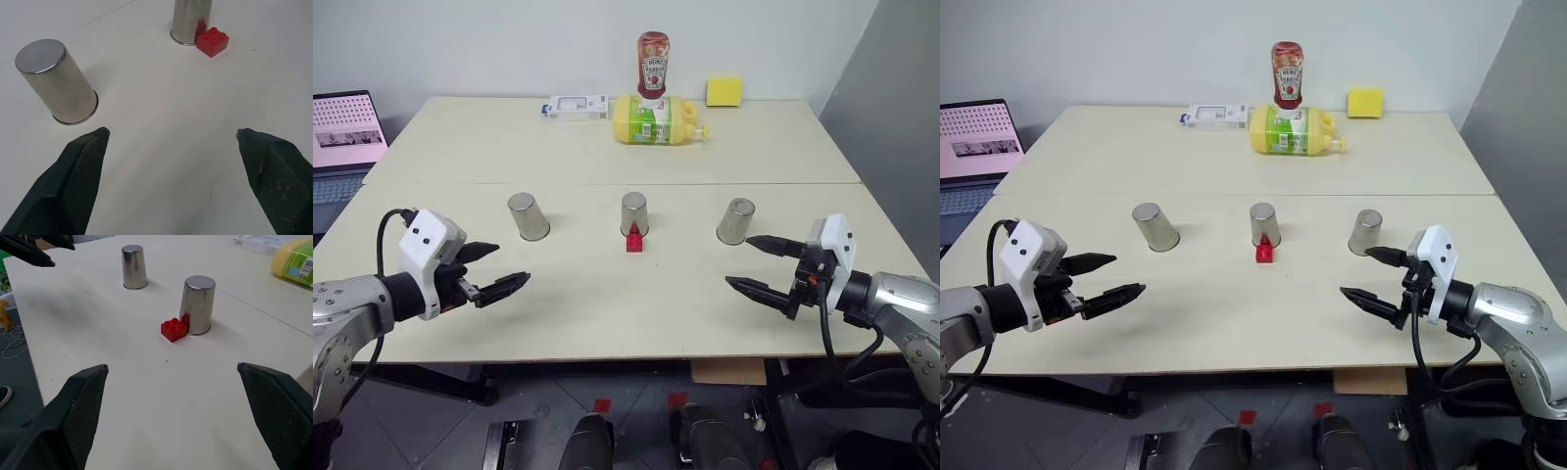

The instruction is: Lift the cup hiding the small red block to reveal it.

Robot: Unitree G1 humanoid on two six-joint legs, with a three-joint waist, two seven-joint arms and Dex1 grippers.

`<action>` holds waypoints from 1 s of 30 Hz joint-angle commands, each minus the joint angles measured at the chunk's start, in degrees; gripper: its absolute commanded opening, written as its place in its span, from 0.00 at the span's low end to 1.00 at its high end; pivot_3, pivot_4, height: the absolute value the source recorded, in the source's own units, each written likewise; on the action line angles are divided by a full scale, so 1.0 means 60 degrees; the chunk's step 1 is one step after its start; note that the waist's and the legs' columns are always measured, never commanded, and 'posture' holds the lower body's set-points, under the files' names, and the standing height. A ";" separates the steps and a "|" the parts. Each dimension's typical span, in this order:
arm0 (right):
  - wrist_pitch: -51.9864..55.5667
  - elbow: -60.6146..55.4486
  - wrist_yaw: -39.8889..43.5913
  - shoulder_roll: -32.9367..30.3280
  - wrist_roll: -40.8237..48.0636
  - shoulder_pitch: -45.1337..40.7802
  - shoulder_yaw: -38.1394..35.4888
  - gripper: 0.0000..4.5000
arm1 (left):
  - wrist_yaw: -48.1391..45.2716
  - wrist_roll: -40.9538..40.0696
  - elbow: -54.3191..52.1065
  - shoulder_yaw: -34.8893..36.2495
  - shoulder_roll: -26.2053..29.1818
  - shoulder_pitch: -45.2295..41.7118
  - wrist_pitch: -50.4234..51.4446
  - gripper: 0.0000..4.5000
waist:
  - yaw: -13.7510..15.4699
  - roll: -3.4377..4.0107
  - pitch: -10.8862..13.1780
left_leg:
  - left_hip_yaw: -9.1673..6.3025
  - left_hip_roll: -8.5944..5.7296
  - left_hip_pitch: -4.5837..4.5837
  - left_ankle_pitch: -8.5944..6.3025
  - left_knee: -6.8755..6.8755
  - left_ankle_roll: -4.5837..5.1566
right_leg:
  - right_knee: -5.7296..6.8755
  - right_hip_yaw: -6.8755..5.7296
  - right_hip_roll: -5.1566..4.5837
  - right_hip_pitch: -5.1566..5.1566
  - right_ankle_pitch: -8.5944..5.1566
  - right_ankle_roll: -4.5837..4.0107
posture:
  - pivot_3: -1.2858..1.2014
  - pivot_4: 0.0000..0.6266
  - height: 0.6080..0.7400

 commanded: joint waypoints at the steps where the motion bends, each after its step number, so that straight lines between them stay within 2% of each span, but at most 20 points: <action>1: -0.0037 -0.0253 0.0008 -0.0094 0.0068 -0.0170 -0.0150 1.00 | -0.0034 -0.0004 -0.0092 0.0169 0.0135 -0.0129 -0.0219 0.98 | 0.0000 0.0000 0.0000 | -0.0001 0.0000 0.0000 0.0000 -0.0001 0.0000 | 0.0000 -0.0001 0.0000 0.0000 0.0000 0.0000 | 0.52 0.24 1.00; 10: 0.0018 -0.0179 0.0031 -0.0059 0.0120 -0.0354 -0.0088 1.00 | -0.0415 -0.0684 -0.0101 0.0110 0.0118 -0.0601 0.0033 0.98 | 0.0000 0.0000 0.0000 | -0.0001 0.0000 0.0000 0.0000 0.0001 0.0000 | 0.0000 -0.0001 0.0000 0.0000 0.0000 0.0000 | 0.52 0.24 1.00; 23: 0.0222 -0.0677 -0.0386 0.0042 0.0334 -0.0059 -0.0366 1.00 | 0.0006 -0.0426 0.0575 -0.1553 -0.0235 -0.2435 -0.0120 0.98 | 0.0005 0.0000 0.0000 | -0.0001 -0.0002 -0.0005 0.0000 0.0000 0.0000 | 0.0000 -0.0001 0.0001 0.0000 0.0001 0.0001 | 0.52 0.24 1.00; 30: 0.0274 -0.0879 -0.0536 0.0040 0.0403 0.0157 -0.0539 1.00 | 0.0009 -0.0287 0.0812 -0.1995 -0.0363 -0.2967 -0.0241 0.98 | -0.0009 0.0000 0.0000 | -0.0003 -0.0003 -0.0004 0.0000 0.0002 0.0000 | 0.0002 -0.0001 0.0002 0.0001 0.0002 0.0003 | 0.52 0.24 1.00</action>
